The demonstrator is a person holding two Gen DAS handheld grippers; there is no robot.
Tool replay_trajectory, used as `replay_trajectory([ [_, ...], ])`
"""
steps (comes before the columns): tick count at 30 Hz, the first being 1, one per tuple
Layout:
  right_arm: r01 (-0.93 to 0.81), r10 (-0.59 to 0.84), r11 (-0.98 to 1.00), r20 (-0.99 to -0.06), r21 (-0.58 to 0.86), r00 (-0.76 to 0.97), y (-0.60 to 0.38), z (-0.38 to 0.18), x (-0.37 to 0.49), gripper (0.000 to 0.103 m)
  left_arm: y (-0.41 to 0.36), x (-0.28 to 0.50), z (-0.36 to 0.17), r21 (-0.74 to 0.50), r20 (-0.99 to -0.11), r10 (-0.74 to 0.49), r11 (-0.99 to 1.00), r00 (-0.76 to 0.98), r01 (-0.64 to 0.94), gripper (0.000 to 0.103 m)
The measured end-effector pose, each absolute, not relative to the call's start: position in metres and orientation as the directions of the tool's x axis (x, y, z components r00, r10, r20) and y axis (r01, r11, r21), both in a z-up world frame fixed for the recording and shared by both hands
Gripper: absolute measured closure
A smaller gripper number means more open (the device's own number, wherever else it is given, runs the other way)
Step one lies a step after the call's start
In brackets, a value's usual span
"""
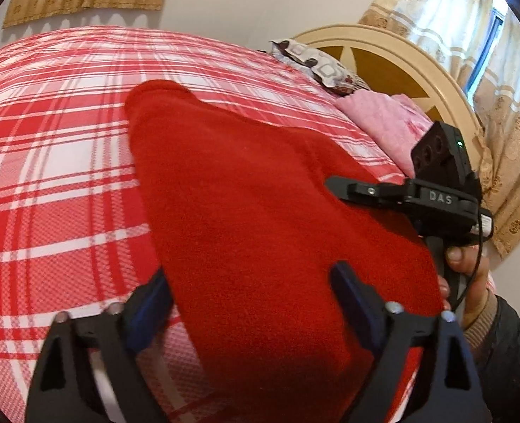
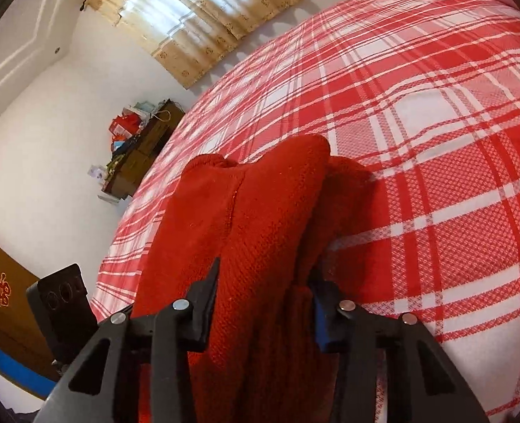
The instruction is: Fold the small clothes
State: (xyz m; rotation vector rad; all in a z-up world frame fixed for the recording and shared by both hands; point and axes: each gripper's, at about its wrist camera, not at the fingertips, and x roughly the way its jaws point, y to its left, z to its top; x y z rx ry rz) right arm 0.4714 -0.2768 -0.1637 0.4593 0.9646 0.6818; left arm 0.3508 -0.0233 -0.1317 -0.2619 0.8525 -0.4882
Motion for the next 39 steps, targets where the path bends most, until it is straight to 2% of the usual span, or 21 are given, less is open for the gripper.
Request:
replay_trajectory([
  [9,-0.332,0.705,0.707,-0.584,0.625,0.403,-0.276,-0.164,0.473,0.062,-0.026,0.342,-0.127,-0.42,-0.664,-0.478,0.875,0.576,0.242,0.042],
  [17,-0.344,0.711,0.701,-0.573,0.625,0.408,-0.277,-0.163,0.468,0.063,-0.032,0.334,-0.113,-0.356,-0.684,-0.42,0.906,0.597,0.23,0.062],
  [22,-0.357,0.713,0.7,-0.568,0.619,0.411,-0.273,-0.161,0.456,0.063,-0.036,0.326,-0.106,-0.3,-0.695,-0.385,0.923,0.608,0.241,0.065],
  [39,-0.429,0.756,0.653,-0.507,0.624,0.413,-0.228,-0.144,0.383,0.064,-0.006,0.275,-0.086,-0.291,-0.689,-0.372,0.928,0.621,0.233,0.069],
])
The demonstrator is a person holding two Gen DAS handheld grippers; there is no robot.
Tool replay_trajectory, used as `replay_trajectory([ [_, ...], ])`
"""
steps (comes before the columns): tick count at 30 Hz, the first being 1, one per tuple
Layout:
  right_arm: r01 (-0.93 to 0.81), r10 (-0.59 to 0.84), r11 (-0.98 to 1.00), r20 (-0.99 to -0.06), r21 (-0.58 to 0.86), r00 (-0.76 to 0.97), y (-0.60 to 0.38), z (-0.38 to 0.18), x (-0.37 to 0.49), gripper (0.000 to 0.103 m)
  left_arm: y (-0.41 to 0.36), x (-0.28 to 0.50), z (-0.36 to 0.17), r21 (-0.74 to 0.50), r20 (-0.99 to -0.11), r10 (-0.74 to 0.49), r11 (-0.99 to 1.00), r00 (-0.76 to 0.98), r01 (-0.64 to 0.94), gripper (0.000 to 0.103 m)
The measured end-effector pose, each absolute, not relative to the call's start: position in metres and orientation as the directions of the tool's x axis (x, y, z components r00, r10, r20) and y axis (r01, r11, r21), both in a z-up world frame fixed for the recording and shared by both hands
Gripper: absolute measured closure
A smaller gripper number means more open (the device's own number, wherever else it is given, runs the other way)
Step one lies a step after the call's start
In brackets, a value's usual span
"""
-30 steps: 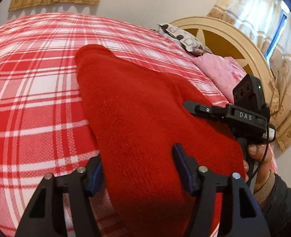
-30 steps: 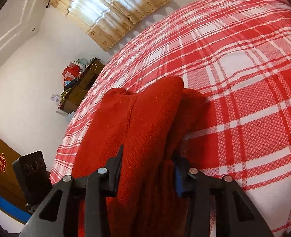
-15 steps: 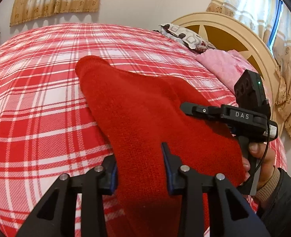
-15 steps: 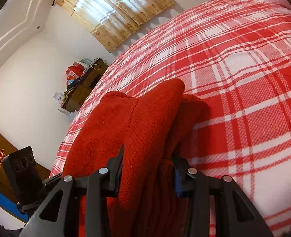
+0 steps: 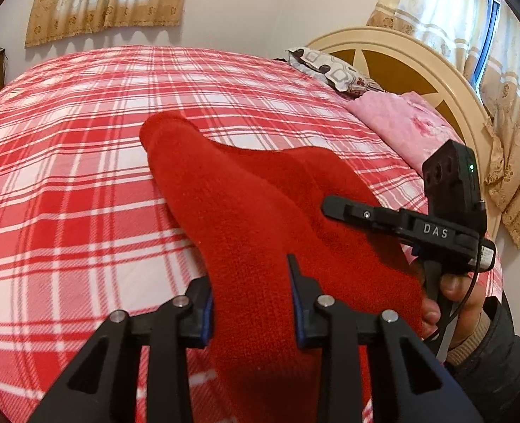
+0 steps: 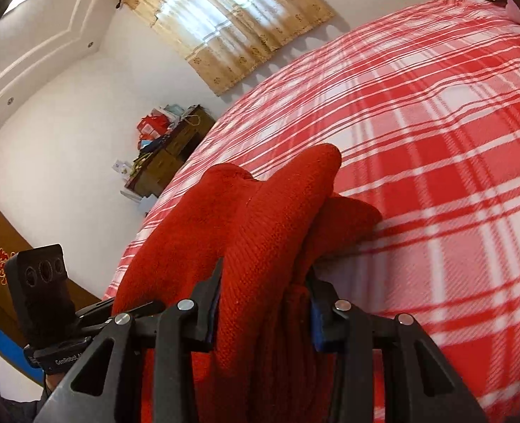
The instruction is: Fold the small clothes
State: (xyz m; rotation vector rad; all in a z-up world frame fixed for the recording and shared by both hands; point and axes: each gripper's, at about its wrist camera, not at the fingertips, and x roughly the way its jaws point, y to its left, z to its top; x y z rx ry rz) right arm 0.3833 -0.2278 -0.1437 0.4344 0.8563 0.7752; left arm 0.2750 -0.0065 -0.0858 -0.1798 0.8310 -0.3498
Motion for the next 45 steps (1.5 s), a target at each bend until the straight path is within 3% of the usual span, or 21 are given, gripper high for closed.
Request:
replay_trajectory([
  [14,-0.509,0.796,0.604,-0.499,0.614,0.343,-0.15,-0.123,0.357,0.064,0.041,0.236,-0.068,-0.277,-0.666,-0.317,0.946,0.675,0.171,0.069],
  [45,-0.617,0.844,0.476,-0.522,0.626,0.122,0.011,-0.131,0.335,0.064,0.159,0.167,-0.072,-0.328,-0.637,-0.181,0.943,0.749,-0.05,0.069],
])
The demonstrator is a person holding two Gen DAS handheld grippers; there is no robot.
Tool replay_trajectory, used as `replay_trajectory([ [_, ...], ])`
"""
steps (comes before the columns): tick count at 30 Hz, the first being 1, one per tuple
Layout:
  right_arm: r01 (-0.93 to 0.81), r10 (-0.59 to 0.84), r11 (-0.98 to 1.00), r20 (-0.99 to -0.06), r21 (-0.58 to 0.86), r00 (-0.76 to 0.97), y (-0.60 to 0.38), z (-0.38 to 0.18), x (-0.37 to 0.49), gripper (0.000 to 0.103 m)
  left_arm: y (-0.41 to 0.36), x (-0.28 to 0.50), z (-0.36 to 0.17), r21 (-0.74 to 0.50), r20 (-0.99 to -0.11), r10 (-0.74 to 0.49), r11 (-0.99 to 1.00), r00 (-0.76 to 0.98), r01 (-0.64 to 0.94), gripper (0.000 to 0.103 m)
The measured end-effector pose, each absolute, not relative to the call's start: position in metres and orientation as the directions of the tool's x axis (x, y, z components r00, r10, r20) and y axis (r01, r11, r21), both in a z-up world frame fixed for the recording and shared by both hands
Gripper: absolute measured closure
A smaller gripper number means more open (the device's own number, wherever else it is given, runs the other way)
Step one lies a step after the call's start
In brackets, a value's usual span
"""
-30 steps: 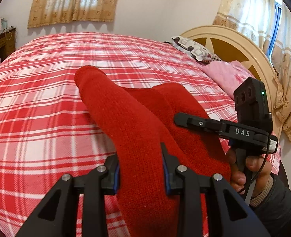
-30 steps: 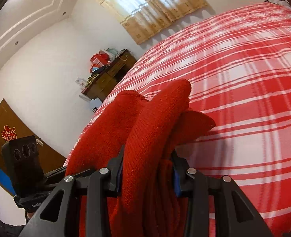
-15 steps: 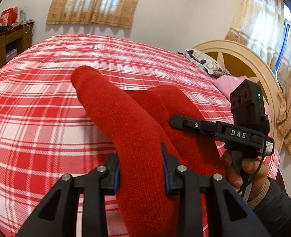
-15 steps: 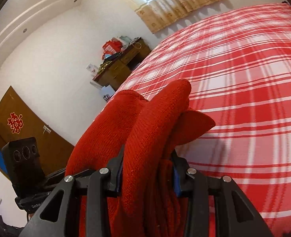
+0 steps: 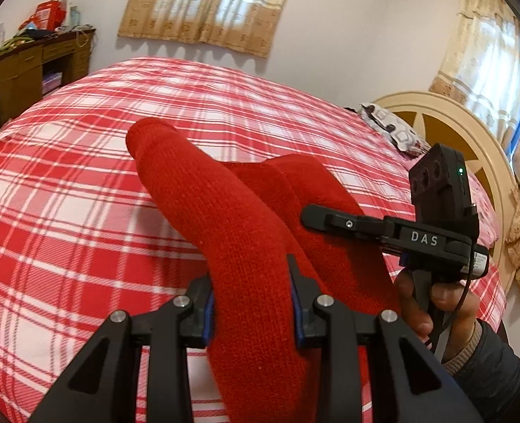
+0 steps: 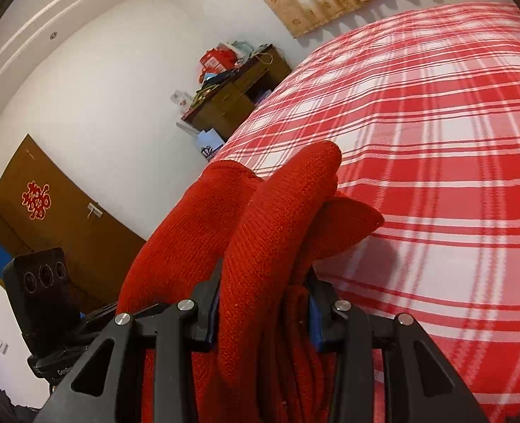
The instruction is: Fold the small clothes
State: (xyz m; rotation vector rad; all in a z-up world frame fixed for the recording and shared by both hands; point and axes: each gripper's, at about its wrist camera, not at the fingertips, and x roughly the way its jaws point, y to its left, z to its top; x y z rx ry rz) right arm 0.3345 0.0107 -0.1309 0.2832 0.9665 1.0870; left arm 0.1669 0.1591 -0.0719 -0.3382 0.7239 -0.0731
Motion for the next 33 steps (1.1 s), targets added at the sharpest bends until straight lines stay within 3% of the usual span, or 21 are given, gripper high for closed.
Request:
replay_trajectory([
  [18,-0.63,0.826,0.448,-0.564,0.634,0.02,0.074,-0.145,0.333,0.064,0.199,0.144,-0.084,-0.34,-0.648,-0.119,0.929,0.752,-0.147,0.069],
  [33,-0.577,0.814,0.475,-0.581,0.665,0.002,0.071,-0.169,0.344,0.064,0.212,0.135,-0.111,-0.343,-0.688,-0.121,0.923,0.716,-0.173,0.069],
])
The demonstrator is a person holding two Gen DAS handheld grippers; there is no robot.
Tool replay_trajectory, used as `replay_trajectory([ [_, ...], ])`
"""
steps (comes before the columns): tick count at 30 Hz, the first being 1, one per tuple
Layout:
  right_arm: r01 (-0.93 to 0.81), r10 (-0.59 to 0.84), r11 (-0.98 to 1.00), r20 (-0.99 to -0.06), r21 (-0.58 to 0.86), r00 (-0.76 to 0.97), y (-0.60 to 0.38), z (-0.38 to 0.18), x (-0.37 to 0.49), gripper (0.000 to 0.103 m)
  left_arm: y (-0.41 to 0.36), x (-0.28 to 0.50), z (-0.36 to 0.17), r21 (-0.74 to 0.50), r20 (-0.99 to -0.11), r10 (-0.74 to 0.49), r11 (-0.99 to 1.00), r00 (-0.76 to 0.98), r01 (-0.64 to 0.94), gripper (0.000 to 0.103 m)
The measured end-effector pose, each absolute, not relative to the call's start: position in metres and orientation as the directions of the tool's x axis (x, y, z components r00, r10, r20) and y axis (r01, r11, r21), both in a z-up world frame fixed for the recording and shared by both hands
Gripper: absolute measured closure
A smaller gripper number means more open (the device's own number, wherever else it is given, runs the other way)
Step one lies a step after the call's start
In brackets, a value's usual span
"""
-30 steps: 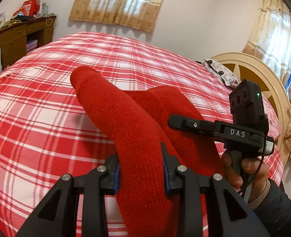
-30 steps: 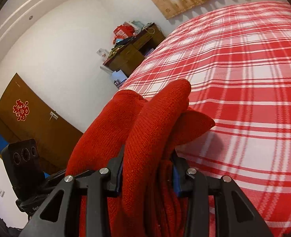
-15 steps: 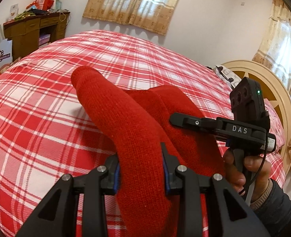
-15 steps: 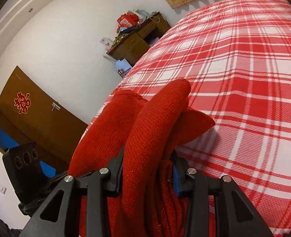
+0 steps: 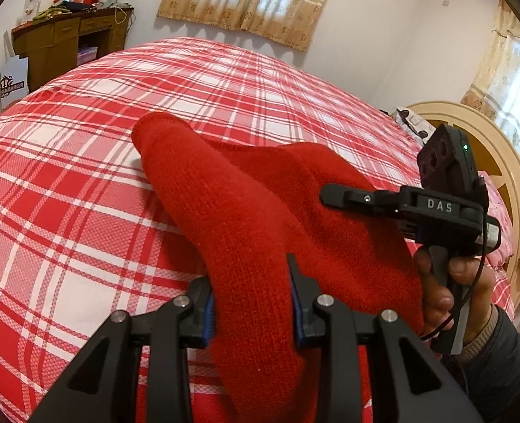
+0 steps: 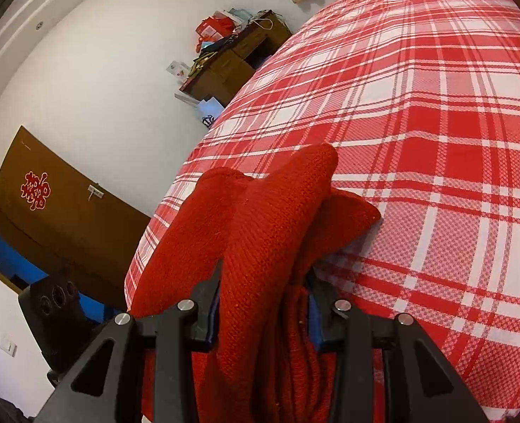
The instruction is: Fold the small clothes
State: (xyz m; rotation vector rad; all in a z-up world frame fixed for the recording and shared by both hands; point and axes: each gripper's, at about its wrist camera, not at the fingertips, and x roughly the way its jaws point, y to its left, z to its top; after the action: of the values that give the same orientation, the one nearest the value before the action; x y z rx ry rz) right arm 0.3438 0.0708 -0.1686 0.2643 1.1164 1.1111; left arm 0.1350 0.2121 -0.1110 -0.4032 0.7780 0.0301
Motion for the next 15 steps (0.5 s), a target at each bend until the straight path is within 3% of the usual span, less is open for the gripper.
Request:
replay_trajectory([
  [9,-0.548,0.792,0.52,-0.611,0.655,0.021,0.068,-0.18,0.349,0.063,0.217,0.135,-0.121,-0.355,-0.684,-0.127,0.918,0.719,-0.175,0.069],
  [15,-0.533,0.779,0.542,-0.626,0.65,0.028,0.064,-0.184,0.349,0.061,0.219,0.134,-0.127,-0.353,-0.683,-0.123,0.919,0.72,-0.178,0.062],
])
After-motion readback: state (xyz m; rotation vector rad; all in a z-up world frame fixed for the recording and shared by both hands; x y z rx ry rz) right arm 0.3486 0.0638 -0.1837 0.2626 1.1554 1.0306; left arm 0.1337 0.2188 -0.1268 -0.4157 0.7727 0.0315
